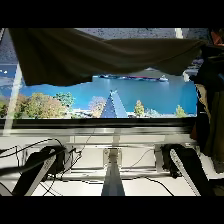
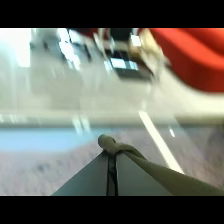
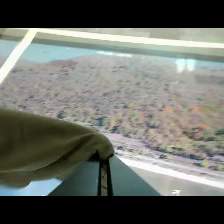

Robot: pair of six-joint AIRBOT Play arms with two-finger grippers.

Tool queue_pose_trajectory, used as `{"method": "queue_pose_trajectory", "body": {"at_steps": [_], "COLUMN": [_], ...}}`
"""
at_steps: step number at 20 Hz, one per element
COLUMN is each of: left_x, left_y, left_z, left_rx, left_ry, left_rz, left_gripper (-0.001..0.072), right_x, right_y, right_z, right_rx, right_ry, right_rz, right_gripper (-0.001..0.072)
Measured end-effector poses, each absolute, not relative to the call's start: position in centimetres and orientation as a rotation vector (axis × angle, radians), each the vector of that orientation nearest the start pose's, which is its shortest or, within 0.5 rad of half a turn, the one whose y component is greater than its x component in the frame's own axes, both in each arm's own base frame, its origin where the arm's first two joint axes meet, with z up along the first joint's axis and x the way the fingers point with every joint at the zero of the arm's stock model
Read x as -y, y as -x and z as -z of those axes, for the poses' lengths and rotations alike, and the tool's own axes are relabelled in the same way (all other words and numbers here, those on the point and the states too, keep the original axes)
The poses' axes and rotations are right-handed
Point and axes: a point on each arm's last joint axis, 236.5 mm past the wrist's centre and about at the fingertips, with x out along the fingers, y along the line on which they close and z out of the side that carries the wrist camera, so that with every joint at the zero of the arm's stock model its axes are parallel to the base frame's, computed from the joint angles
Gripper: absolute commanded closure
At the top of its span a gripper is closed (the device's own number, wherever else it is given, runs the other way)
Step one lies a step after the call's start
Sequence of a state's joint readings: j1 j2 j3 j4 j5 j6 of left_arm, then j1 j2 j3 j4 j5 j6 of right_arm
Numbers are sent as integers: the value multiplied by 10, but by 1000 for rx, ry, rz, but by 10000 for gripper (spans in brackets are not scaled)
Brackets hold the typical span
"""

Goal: Fold the clothes and pants, and hang the long-sleeved shirts on hangers.

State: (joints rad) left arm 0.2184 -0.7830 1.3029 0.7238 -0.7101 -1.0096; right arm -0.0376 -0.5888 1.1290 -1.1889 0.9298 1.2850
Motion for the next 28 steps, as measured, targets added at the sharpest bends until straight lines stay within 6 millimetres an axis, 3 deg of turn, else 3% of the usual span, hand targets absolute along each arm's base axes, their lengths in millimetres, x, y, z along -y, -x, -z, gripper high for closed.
{"method": "queue_pose_trajectory", "body": {"at_steps": [2, 5, 8, 11, 16, 18, 20, 23, 26, 28], "left_x": [34, 32, 42, 71, 137, 157, 171, 176, 176, 178], "left_y": [-362, -361, -380, -422, -493, -512, -528, -545, -538, -522], "left_z": [-406, -408, -383, -324, -192, -164, -161, -189, -232, -264], "left_rx": [22, 33, -46, -207, -471, -475, -418, -270, -137, -71], "left_ry": [137, 137, 153, 189, 222, 209, 211, 222, 172, 106], "left_rz": [275, 270, 311, 397, 500, 502, 477, 393, 356, 372], "left_gripper": [693, 693, 693, 693, 693, 692, 693, 693, 693, 693], "right_x": [-71, -81, -88, -87, -71, -62, -54, -46, -42, -41], "right_y": [-302, -292, -294, -310, -359, -377, -393, -406, -411, -411], "right_z": [-297, -296, -265, -213, -130, -111, -99, -90, -96, -119], "right_rx": [-348, -362, -453, -571, -657, -656, -645, -623, -590, -532], "right_ry": [-22, -35, -53, -96, -179, -197, -207, -215, -211, -203], "right_rz": [-321, -368, -399, -396, -298, -253, -215, -178, -162, -163], "right_gripper": [697, 697, 697, 696, 696, 696, 696, 697, 697, 697]}}
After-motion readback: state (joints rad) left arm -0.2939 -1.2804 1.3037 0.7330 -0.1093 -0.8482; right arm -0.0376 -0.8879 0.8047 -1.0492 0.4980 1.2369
